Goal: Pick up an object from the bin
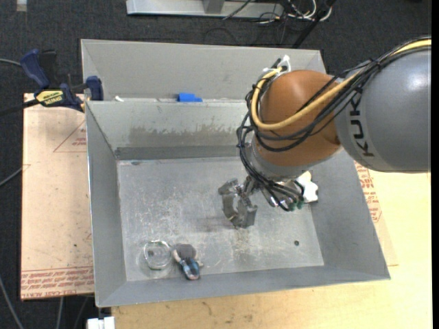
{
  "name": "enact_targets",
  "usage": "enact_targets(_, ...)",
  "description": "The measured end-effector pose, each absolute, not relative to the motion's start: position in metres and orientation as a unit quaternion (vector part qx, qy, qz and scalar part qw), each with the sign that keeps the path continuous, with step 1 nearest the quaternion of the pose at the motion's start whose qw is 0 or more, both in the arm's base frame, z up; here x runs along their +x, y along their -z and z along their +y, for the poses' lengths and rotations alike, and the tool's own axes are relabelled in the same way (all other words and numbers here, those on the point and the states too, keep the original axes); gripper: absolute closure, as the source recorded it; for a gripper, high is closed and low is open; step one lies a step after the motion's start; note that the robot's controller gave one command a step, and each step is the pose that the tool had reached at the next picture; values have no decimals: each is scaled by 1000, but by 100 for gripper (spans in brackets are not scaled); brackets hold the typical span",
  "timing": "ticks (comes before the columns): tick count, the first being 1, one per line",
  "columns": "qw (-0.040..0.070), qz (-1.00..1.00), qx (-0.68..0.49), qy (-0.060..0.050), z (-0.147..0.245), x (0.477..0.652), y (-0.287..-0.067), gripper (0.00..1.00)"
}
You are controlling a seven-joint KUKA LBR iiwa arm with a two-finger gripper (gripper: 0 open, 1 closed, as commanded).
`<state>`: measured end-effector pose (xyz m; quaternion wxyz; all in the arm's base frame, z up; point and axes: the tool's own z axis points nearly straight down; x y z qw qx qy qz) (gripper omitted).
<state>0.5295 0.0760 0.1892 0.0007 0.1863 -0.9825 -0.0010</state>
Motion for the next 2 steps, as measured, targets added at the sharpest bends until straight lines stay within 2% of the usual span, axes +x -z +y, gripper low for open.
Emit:
enact_targets(1, -6, -982, 187, 0, 87, 552, -197, 100)
enact_targets(2, 2, -983, 185, 1, 92, 546, -209, 100)
